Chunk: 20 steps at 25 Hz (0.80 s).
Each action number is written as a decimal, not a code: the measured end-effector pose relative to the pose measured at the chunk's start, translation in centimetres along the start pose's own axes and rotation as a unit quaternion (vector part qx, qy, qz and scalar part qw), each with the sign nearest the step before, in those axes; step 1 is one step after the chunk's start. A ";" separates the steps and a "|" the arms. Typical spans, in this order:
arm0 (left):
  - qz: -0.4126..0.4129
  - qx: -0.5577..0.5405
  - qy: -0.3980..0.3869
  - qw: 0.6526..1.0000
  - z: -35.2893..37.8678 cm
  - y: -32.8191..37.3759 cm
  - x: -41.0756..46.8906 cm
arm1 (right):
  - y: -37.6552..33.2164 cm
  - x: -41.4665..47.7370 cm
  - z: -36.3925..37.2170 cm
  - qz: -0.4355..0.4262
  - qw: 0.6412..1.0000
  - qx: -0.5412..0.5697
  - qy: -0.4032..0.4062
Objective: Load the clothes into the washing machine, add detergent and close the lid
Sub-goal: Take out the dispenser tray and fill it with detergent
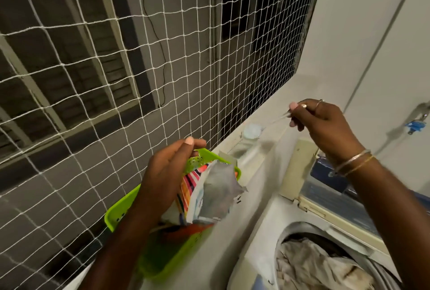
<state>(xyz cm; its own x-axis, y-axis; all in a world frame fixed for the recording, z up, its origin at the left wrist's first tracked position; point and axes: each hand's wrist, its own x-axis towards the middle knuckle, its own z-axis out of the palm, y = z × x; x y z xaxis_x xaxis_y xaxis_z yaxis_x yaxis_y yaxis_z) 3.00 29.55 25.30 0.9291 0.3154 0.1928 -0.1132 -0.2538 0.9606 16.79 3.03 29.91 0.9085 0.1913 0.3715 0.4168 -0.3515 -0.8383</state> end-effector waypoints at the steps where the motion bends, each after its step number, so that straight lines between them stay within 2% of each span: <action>1: -0.003 -0.005 0.003 1.000 0.1 0.2 -0.1 | -1.3 -1.3 -0.3 0.005 1.000 0.020 -0.006; 4: 0.001 -0.023 0.009 1.000 0.4 0.5 -0.7 | -3.8 -5.1 -0.6 0.013 0.997 0.065 -0.040; 7: 0.004 -0.020 0.020 1.000 0.6 0.7 -1.1 | -3.7 -7.9 1.0 0.021 0.996 0.049 -0.068; 9: -0.003 -0.022 0.034 0.999 0.6 0.8 -1.5 | -2.8 -9.2 3.3 0.001 0.998 0.003 -0.066; 11: 0.000 -0.021 0.039 0.999 0.7 0.9 -1.7 | -2.0 -10.3 6.2 -0.060 0.995 -0.063 -0.055; 13: 0.000 -0.027 0.046 0.999 0.6 0.9 -1.9 | -1.4 -10.7 9.0 -0.129 0.974 -0.176 -0.053; 16: 0.007 -0.028 0.060 0.998 0.4 1.0 -2.3 | -1.1 -10.8 11.6 -0.163 0.933 -0.314 -0.068; 18: 0.010 -0.028 0.065 0.997 0.4 1.2 -2.6 | -1.1 -10.7 12.8 -0.161 0.927 -0.325 -0.092; 20: 0.010 -0.030 0.069 0.997 0.5 1.2 -2.9 | -1.3 -10.7 13.5 -0.140 0.938 -0.298 -0.104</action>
<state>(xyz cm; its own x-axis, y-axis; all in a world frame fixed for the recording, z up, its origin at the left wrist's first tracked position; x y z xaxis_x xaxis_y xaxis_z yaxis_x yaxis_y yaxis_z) 0.30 27.90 25.81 0.8692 0.4352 0.2345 -0.1563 -0.2081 0.9655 6.18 13.78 21.62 0.7606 0.5062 0.4065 0.6381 -0.6985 -0.3241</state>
